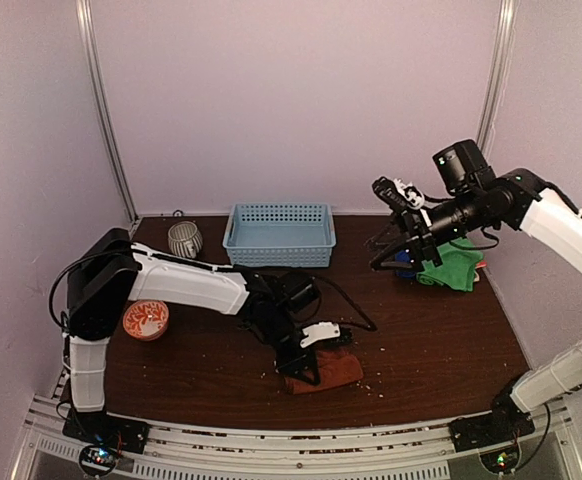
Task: Roll the towels
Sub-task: Roll the towel at the center of the board.
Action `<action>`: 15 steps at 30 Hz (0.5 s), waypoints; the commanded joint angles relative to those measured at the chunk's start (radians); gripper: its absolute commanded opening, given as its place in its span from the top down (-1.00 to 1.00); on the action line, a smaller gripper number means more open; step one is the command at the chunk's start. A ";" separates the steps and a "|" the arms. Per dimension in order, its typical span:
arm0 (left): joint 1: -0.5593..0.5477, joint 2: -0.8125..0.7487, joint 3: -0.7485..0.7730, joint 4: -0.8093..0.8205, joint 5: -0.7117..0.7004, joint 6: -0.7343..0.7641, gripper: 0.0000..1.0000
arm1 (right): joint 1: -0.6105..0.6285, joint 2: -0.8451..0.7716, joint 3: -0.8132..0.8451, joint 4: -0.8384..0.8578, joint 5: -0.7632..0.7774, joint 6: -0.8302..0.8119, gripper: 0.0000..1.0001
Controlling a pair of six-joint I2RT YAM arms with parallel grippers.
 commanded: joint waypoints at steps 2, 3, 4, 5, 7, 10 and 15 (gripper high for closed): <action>0.089 0.111 0.003 -0.035 0.272 -0.080 0.74 | 0.083 -0.053 -0.037 -0.055 -0.051 -0.155 0.07; 0.100 0.123 0.003 -0.034 0.291 -0.085 0.74 | 0.122 -0.047 -0.043 -0.085 -0.011 -0.176 0.10; 0.107 0.135 0.004 -0.034 0.311 -0.090 0.74 | 0.166 -0.045 -0.057 -0.105 0.043 -0.220 0.12; 0.111 0.150 0.009 -0.042 0.328 -0.091 0.73 | 0.207 -0.050 -0.103 -0.085 0.102 -0.236 0.15; 0.113 0.193 0.046 -0.097 0.329 -0.074 0.73 | 0.286 -0.080 -0.226 0.047 0.260 -0.198 0.21; 0.113 0.224 0.062 -0.128 0.323 -0.068 0.74 | 0.370 -0.085 -0.387 0.234 0.456 -0.127 0.17; 0.113 0.225 0.070 -0.127 0.314 -0.072 0.72 | 0.464 0.028 -0.526 0.428 0.676 -0.103 -0.05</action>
